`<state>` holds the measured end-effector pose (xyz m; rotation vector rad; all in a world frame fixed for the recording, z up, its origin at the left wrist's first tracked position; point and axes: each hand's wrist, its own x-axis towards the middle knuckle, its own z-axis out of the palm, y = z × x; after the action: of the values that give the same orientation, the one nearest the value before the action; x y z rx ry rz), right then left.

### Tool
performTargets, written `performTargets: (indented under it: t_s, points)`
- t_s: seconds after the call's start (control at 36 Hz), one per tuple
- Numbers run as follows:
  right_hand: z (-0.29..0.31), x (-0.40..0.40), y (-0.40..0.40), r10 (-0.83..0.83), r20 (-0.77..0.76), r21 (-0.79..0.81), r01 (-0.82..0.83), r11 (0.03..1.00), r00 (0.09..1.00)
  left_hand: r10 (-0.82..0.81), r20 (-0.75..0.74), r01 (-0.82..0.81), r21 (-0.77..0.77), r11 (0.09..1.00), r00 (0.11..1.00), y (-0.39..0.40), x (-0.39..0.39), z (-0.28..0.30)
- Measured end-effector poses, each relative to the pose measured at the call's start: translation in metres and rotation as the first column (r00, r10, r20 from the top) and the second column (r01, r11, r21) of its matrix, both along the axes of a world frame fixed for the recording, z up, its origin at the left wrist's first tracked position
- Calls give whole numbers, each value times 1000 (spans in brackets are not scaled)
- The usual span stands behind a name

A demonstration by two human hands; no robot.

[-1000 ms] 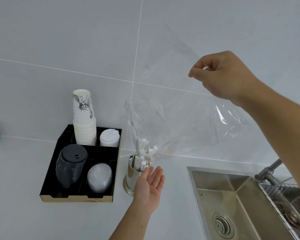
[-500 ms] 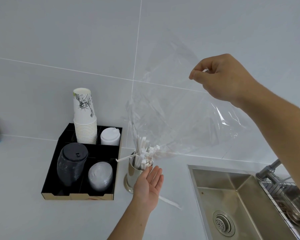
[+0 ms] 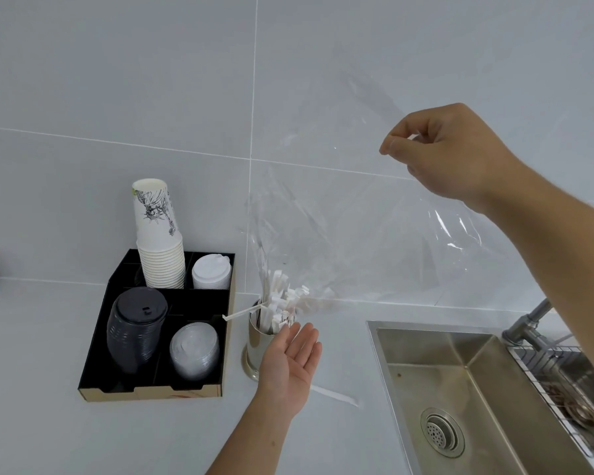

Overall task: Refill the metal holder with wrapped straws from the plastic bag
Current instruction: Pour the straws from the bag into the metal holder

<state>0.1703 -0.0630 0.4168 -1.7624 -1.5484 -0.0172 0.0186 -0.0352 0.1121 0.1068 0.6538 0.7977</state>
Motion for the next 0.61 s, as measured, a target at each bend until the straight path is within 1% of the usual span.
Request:
performTargets:
  t_s: [0.17,0.36,0.61]
  points:
    - [2,21,-28,-25,-64,24,26,999,998,8,6,-8,23,1000,1000,-6,5,6]
    - [-2,43,-59,-48,-190,46,58,997,981,12,-14,-11,37,999,1000,-10,15,12]
    - [-4,66,-90,-60,-249,75,81,994,967,-38,-24,39,62,997,999,-31,31,14]
